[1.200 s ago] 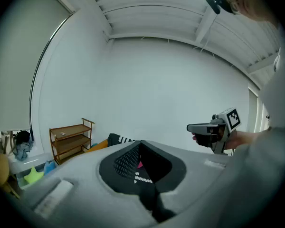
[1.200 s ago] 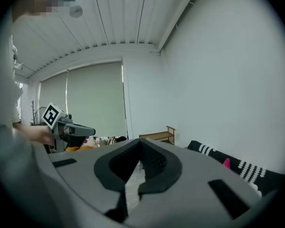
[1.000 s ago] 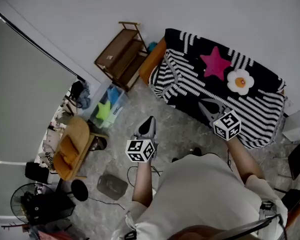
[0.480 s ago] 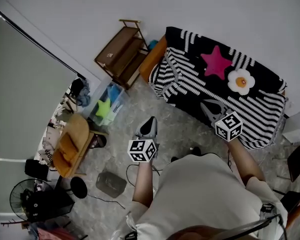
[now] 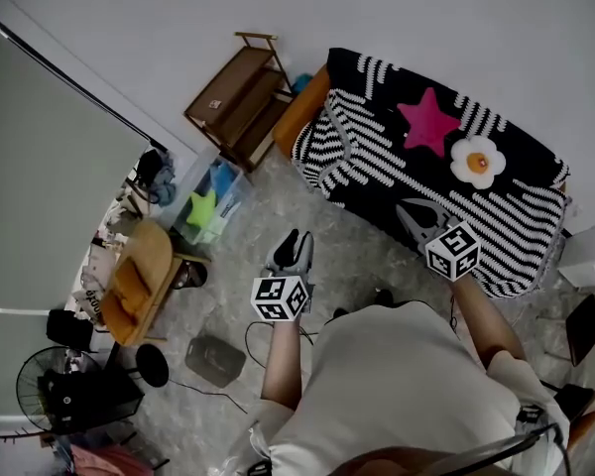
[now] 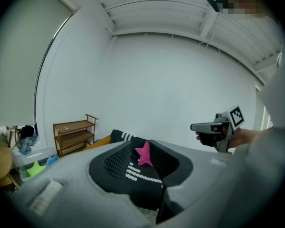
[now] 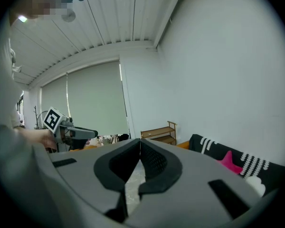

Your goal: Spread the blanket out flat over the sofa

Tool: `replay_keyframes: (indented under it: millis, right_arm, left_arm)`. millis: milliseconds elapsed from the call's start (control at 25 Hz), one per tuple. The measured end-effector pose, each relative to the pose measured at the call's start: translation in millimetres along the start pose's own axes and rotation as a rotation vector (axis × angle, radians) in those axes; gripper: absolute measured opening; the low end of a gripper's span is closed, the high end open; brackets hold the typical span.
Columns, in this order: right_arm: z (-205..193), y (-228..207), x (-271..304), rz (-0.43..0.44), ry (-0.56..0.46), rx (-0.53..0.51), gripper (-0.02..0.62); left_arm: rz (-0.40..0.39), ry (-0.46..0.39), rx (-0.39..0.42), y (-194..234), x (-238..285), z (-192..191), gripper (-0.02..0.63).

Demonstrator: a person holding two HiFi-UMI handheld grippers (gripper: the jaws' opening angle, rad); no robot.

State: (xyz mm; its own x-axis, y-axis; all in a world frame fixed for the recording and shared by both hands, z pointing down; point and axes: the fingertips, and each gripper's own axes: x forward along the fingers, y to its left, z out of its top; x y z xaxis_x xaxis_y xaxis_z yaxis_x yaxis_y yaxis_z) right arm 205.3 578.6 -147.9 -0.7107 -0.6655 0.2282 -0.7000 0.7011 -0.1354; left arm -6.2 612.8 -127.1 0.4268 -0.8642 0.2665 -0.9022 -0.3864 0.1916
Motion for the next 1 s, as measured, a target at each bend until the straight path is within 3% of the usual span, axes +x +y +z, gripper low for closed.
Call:
replay_keyframes:
  millis: [240, 720, 1000]
  right_arm:
    - [0.7, -12.7, 4.3, 0.019, 0.007, -0.006, 0.006]
    - [-12.8, -19.6, 24.0, 0.044, 0.051, 0.012, 0.005]
    - [-17.1, -23.0, 59.6, 0.014, 0.078, 0.036, 0.005]
  left_arm:
    - [0.007, -0.007, -0.010, -5.1, 9.8, 0.9, 0.186]
    - [0.054, 0.000, -0.051, 6.0, 17.3, -11.7, 0.187]
    - [0.032, 0.019, -0.059, 36.0, 28.1, -12.0, 0.186]
